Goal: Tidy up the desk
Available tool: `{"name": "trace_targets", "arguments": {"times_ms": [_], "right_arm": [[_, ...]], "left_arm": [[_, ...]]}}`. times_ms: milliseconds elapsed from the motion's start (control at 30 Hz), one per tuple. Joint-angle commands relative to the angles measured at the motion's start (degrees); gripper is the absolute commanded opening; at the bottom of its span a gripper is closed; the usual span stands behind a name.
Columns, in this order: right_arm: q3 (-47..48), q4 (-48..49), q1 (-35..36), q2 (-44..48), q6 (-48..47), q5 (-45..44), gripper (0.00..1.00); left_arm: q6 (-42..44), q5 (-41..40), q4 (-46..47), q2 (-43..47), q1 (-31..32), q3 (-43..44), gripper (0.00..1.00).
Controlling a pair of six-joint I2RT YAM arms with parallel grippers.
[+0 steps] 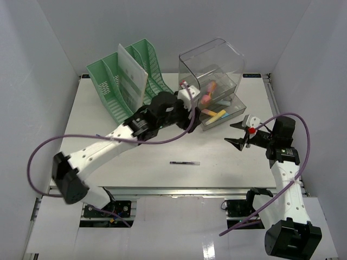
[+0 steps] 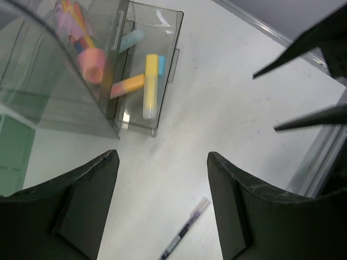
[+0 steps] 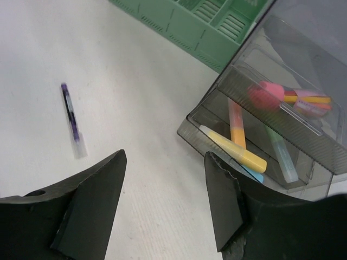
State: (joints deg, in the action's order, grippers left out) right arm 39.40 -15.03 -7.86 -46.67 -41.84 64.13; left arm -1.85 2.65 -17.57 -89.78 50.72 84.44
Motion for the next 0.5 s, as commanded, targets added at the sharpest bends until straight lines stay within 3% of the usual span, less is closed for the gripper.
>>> {"name": "trace_targets", "arguments": {"times_ms": [0, 67, 133, 300, 467], "right_arm": [[1.1, -15.2, 0.3, -1.8, -27.7, 5.0, 0.65], [3.3, -27.4, 0.8, -3.4, -47.5, 3.6, 0.61], [7.6, -33.6, 2.4, -6.2, -56.7, -2.2, 0.56], [14.3, -34.2, 10.0, -13.1, -61.2, -21.7, 0.46], [16.1, -28.5, 19.3, -21.8, -61.1, -38.9, 0.34]], "left_arm": [[0.2, -1.7, -0.9, 18.4, -0.7, -15.9, 0.84], [0.9, -7.0, -1.4, 26.0, -2.0, -22.8, 0.90], [1.7, -10.1, -1.7, 31.9, -2.7, -28.4, 0.94], [1.7, -14.7, -0.5, 43.9, -3.3, -38.8, 0.98], [2.8, -16.9, 1.5, 47.7, -3.4, -45.1, 0.98]]}}
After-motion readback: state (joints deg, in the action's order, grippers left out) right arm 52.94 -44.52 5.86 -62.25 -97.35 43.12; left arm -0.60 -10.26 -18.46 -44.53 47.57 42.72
